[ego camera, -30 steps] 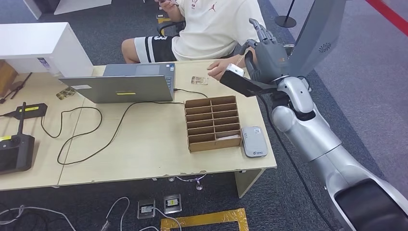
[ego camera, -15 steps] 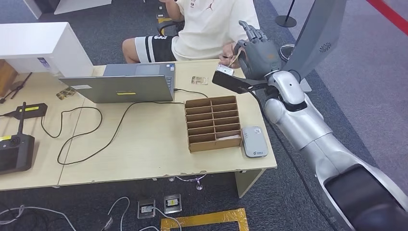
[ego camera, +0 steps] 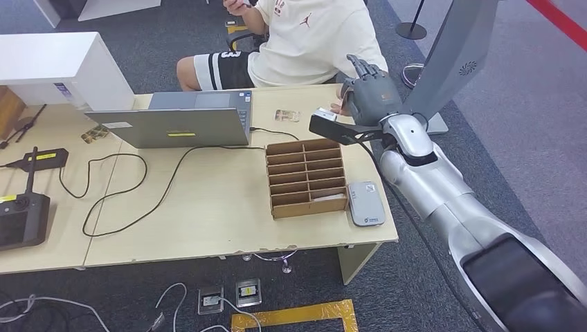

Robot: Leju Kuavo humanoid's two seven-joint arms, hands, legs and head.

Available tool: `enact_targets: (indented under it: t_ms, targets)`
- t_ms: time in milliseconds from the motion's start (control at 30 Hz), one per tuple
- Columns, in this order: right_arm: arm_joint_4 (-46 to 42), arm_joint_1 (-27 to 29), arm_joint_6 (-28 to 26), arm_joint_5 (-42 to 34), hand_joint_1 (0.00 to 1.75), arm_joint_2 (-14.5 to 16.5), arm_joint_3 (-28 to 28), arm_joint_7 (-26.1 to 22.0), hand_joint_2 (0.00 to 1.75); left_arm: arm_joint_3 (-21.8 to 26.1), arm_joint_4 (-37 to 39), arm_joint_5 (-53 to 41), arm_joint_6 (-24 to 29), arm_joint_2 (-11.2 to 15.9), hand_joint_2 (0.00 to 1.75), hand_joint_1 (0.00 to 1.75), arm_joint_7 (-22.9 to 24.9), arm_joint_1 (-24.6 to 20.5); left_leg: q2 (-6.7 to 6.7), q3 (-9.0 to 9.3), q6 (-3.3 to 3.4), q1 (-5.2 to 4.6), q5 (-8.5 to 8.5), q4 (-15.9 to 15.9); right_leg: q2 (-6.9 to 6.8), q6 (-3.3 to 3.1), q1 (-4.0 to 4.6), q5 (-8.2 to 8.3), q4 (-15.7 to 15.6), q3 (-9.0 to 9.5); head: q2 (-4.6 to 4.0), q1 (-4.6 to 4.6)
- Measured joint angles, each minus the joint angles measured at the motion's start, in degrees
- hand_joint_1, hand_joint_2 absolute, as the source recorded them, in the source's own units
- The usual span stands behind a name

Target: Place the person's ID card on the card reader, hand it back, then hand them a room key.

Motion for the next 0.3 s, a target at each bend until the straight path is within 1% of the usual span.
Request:
enact_targets:
  t_ms: [33,167,300]
  targets:
    - [0.3,0.0,-0.1,0.0,0.00,0.0,0.2,0.0,1.75,0.0,0.0,0.0,0.0,0.0,0.00,0.00,0.0,0.0,0.00,0.00,0.00,0.00,0.00,0.0,0.01,0.00,0.00,0.00,0.0,0.00,0.00,-0.01]
    - [1.2,0.1,-1.6,-0.6,0.00,0.0,0.8,-0.2,1.75,0.0,0.0,0.4,0.0,0.1,0.00,0.00,0.0,0.1,0.01,0.00,0.00,0.00,0.00,0.0,0.02,0.00,0.00,0.00,0.0,-0.01,0.00,0.01]
    - [1.9,0.3,-6.3,-2.0,0.00,0.0,1.0,-1.7,1.75,0.0,0.0,1.3,0.0,0.1,0.00,0.00,-0.1,0.5,0.01,-0.01,0.00,0.00,0.00,0.0,0.02,0.00,0.00,0.00,0.0,-0.01,0.00,0.00]
